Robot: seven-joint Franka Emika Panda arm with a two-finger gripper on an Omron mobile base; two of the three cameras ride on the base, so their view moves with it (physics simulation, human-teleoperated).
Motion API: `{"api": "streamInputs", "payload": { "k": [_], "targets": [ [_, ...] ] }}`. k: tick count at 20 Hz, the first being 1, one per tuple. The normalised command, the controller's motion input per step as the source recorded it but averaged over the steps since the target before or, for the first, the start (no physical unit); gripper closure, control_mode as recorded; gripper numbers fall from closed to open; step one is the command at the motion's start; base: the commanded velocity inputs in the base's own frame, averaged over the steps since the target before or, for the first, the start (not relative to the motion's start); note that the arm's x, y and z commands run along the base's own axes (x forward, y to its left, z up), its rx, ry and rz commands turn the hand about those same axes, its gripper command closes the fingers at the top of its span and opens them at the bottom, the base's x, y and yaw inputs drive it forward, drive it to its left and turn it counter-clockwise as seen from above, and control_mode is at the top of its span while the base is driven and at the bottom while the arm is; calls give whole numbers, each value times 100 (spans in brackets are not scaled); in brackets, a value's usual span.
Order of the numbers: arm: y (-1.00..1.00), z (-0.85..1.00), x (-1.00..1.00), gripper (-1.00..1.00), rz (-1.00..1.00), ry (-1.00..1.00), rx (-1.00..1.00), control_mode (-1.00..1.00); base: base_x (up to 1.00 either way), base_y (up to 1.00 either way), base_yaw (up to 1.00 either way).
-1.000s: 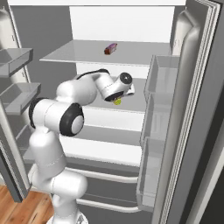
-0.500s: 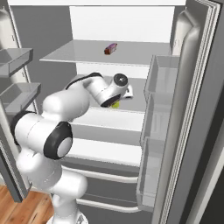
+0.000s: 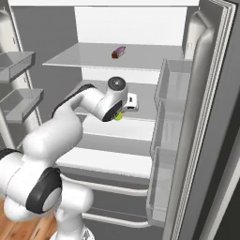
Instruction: Pick corn from the fridge and place it on the plate on the counter.
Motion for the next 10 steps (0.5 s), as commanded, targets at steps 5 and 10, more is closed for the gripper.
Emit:
{"api": "streamInputs", "payload": {
  "k": [5,10],
  "targets": [
    [4,41,-80,100,-15,9,0,-100,0,0,0],
    [0,35,-74,100,-12,11,0,-100,0,0,0]
  ]
}}
